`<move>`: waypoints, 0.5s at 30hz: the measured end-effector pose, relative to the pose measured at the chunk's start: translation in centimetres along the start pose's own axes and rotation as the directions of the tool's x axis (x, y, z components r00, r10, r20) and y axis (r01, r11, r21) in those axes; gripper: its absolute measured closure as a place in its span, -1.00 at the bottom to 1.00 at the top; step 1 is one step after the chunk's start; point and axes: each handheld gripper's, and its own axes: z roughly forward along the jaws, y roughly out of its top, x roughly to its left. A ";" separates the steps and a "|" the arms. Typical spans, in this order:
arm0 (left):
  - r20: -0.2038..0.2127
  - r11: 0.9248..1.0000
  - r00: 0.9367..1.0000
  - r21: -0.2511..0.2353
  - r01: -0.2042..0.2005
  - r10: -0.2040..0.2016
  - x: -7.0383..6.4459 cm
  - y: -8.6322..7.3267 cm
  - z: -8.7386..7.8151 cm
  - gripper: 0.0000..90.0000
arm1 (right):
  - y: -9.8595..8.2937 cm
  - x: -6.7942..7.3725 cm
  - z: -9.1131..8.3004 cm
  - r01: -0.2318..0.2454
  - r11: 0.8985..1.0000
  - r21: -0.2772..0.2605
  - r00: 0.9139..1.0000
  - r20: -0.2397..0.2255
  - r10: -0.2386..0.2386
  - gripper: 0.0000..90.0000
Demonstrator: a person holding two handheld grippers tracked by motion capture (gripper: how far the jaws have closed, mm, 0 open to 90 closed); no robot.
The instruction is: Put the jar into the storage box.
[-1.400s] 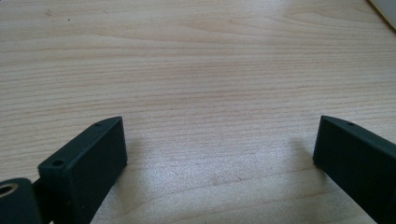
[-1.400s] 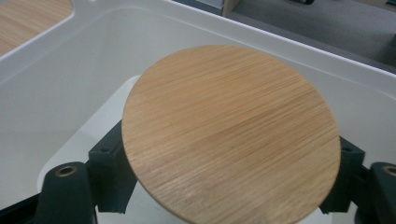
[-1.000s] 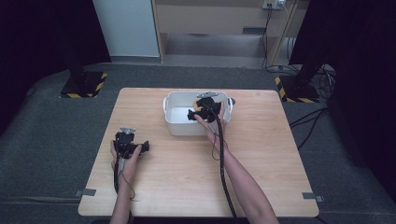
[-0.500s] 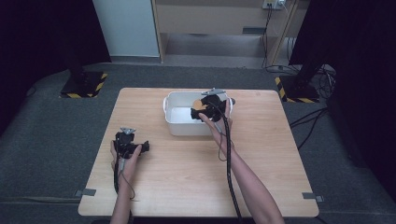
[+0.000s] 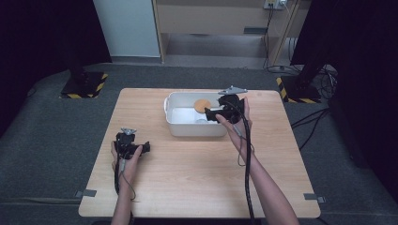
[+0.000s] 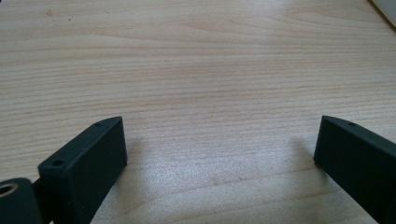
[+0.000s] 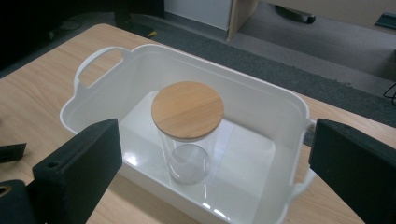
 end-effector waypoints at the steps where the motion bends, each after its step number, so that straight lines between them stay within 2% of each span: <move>1: 0.000 1.000 1.000 0.000 0.000 0.000 0.0 0.0 0.0 -0.98 | -0.1 -0.2 -0.5 0.001 1.000 -0.002 1.000 0.004 -0.001 -0.94; 12: -0.001 1.000 1.000 0.000 0.000 0.000 0.0 0.0 0.0 -0.98 | -1.2 -2.3 -5.2 -0.008 0.999 -0.033 0.999 0.052 0.010 -0.93; 15: -0.002 1.000 1.000 0.000 0.001 -0.001 0.0 0.0 0.0 -0.98 | -1.8 -2.7 -6.3 0.007 0.999 -0.034 0.997 0.083 -0.004 -0.93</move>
